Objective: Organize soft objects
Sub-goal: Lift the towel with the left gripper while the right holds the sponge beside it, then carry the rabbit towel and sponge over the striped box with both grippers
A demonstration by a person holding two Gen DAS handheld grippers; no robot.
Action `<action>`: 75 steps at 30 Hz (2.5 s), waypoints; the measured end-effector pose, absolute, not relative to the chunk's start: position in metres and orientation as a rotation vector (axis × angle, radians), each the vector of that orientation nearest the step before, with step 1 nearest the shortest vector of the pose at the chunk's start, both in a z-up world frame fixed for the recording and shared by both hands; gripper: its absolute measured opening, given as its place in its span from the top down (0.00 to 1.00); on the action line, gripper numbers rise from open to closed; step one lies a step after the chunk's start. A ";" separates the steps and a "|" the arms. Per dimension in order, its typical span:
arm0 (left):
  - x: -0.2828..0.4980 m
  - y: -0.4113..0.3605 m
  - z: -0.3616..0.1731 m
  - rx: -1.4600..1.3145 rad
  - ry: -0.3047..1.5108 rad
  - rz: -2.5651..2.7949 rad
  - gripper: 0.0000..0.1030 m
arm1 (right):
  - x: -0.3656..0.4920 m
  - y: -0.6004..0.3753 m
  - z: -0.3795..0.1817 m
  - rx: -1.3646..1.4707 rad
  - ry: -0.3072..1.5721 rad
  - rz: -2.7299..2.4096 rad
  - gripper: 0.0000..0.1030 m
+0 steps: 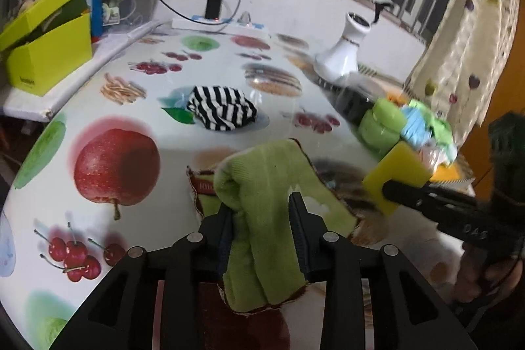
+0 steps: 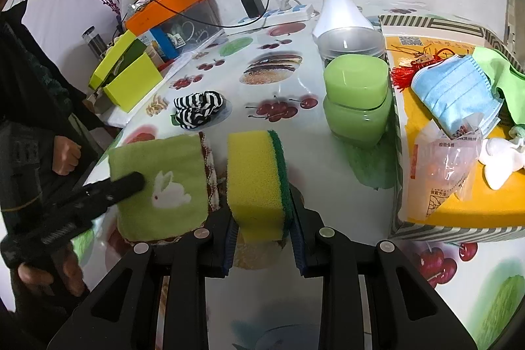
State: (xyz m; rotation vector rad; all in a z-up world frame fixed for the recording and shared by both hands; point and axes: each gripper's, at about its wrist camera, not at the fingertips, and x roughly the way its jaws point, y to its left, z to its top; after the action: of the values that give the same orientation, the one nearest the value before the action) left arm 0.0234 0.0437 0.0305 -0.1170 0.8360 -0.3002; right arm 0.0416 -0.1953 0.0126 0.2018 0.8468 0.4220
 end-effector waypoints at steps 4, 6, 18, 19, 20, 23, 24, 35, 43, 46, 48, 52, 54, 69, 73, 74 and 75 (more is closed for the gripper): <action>0.026 0.042 0.027 -0.112 0.852 -0.287 0.74 | 0.039 -0.196 0.013 0.194 0.849 0.410 0.72; 0.024 0.040 0.029 -0.101 0.839 -0.283 0.85 | 0.037 -0.197 0.014 0.190 0.847 0.406 0.72; 0.010 0.033 0.058 -0.096 0.749 -0.317 0.87 | 0.023 -0.201 0.025 0.189 0.814 0.394 0.72; 0.008 0.033 0.061 -0.097 0.741 -0.319 0.87 | 0.022 -0.202 0.027 0.189 0.808 0.393 0.72; 0.007 0.032 0.064 -0.097 0.731 -0.323 0.87 | 0.020 -0.202 0.029 0.187 0.803 0.392 0.72; 0.005 0.030 0.071 -0.094 0.712 -0.331 0.87 | 0.017 -0.204 0.032 0.190 0.796 0.391 0.72; 0.006 0.029 0.072 -0.096 0.714 -0.332 0.87 | 0.016 -0.205 0.033 0.190 0.793 0.391 0.72; 0.002 0.003 0.099 -0.057 0.660 -0.401 0.87 | 0.005 -0.228 0.057 0.206 0.727 0.352 0.72; 0.007 -0.028 0.116 -0.028 0.631 -0.476 0.87 | 0.003 -0.251 0.071 0.214 0.690 0.311 0.72; 0.010 -0.040 0.121 -0.022 0.626 -0.504 0.87 | 0.002 -0.261 0.077 0.215 0.675 0.292 0.72; 0.012 -0.052 0.126 -0.014 0.614 -0.526 0.87 | 0.002 -0.269 0.081 0.220 0.666 0.278 0.72; 0.017 -0.072 0.133 -0.002 0.605 -0.561 0.87 | 0.001 -0.286 0.087 0.228 0.652 0.247 0.72; 0.020 -0.083 0.135 0.006 0.607 -0.572 0.87 | 0.001 -0.295 0.089 0.237 0.644 0.232 0.72; 0.038 -0.152 0.134 0.049 0.619 -0.652 0.87 | 0.004 -0.354 0.093 0.260 0.626 0.112 0.72; 0.044 -0.172 0.130 0.065 0.615 -0.677 0.87 | 0.010 -0.369 0.090 0.256 0.635 0.072 0.72; 0.046 -0.177 0.129 0.067 0.618 -0.679 0.87 | 0.012 -0.374 0.089 0.256 0.640 0.061 0.71; 0.048 -0.179 0.128 0.066 0.622 -0.681 0.87 | 0.013 -0.378 0.088 0.259 0.644 0.051 0.72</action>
State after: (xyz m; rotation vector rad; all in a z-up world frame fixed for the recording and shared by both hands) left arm 0.0480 -0.1793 0.1280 0.0657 0.6219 -0.6813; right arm 0.0126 -0.3779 0.0880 0.2588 0.6436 0.0512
